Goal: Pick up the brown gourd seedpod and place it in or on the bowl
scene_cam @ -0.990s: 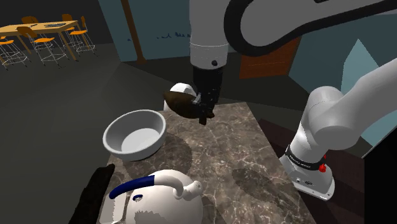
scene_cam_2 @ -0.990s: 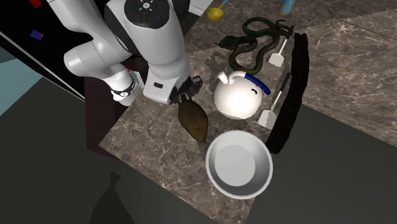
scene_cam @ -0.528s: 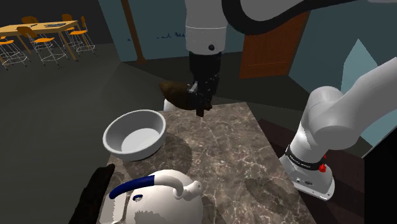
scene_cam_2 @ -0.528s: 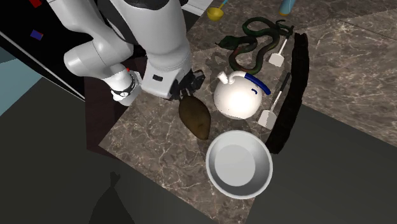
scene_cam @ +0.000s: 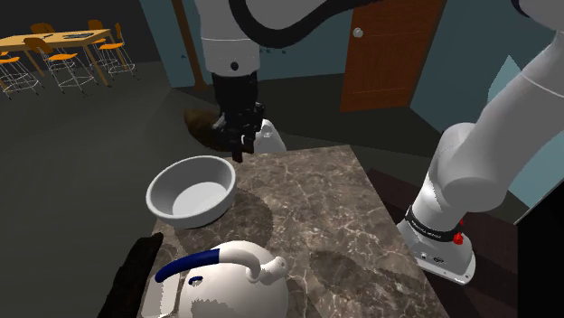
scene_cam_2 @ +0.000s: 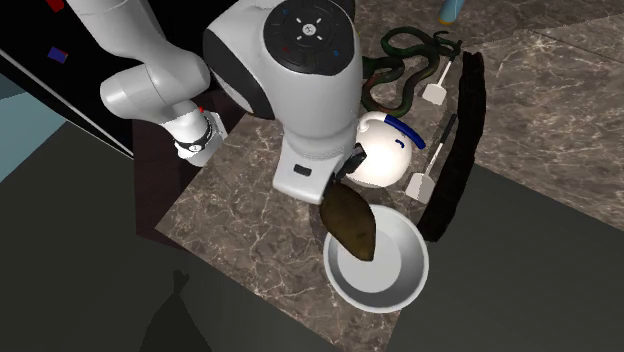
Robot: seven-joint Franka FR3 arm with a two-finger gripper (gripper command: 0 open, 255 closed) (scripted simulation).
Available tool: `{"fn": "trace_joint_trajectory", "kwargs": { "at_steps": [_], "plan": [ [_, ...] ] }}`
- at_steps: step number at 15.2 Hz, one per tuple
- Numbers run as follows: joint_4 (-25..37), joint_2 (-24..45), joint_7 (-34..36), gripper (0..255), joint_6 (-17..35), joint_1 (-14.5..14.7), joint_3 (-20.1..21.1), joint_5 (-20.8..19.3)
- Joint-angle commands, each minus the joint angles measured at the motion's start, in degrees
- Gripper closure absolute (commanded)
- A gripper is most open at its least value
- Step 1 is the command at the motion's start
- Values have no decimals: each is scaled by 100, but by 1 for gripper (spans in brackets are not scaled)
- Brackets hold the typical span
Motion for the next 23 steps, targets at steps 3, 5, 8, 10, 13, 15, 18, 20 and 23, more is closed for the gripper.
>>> {"fn": "trace_joint_trajectory", "kwargs": {
  "at_steps": [3,5,8,10,13,15,18,20,23],
  "plan": [
    [1045,1037,282,255,-48,-56,174,-421],
    [1613,1567,438,255,-125,-25,240,-665],
    [1818,1887,516,255,-38,22,257,-813],
    [1662,1885,505,255,116,21,255,-809],
    [1439,1892,491,255,344,20,254,-809],
    [1299,1904,484,255,496,21,254,-812],
    [1099,1932,477,255,721,24,254,-820],
    [982,1956,474,255,859,26,254,-829],
    [982,1956,474,255,859,26,254,-829]
  ]
}}
